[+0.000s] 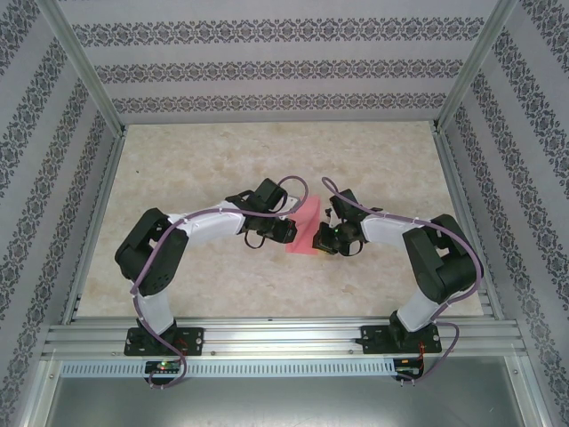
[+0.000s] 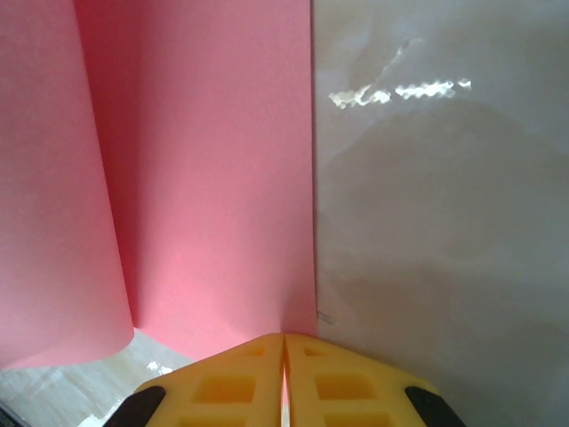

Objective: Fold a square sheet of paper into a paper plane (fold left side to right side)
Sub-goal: Fold the triangle a second time at the center of the table.

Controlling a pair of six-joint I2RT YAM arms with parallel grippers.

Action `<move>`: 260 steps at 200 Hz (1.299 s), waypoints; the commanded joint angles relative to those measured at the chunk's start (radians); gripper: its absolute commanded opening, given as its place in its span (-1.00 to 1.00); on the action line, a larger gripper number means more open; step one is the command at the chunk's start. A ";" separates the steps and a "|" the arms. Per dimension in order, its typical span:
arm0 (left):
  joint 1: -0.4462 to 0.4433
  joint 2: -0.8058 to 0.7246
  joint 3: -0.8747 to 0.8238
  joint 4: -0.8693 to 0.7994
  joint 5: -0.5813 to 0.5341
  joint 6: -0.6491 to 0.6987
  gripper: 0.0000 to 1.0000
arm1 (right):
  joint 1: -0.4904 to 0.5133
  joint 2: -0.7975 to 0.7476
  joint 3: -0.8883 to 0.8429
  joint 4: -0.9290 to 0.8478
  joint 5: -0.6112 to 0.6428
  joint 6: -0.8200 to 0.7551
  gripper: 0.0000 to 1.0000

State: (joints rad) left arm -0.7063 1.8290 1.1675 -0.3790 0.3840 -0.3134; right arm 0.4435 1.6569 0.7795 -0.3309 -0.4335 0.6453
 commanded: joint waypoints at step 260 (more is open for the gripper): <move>0.062 0.184 0.200 -0.138 -0.035 0.165 -0.74 | 0.048 0.044 0.035 -0.104 0.100 -0.054 -0.76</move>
State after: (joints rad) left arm -0.6544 1.9980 1.3388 -0.5102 0.3534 -0.1787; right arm 0.4717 1.6672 0.8131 -0.3790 -0.3836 0.6071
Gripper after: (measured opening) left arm 0.129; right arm 0.118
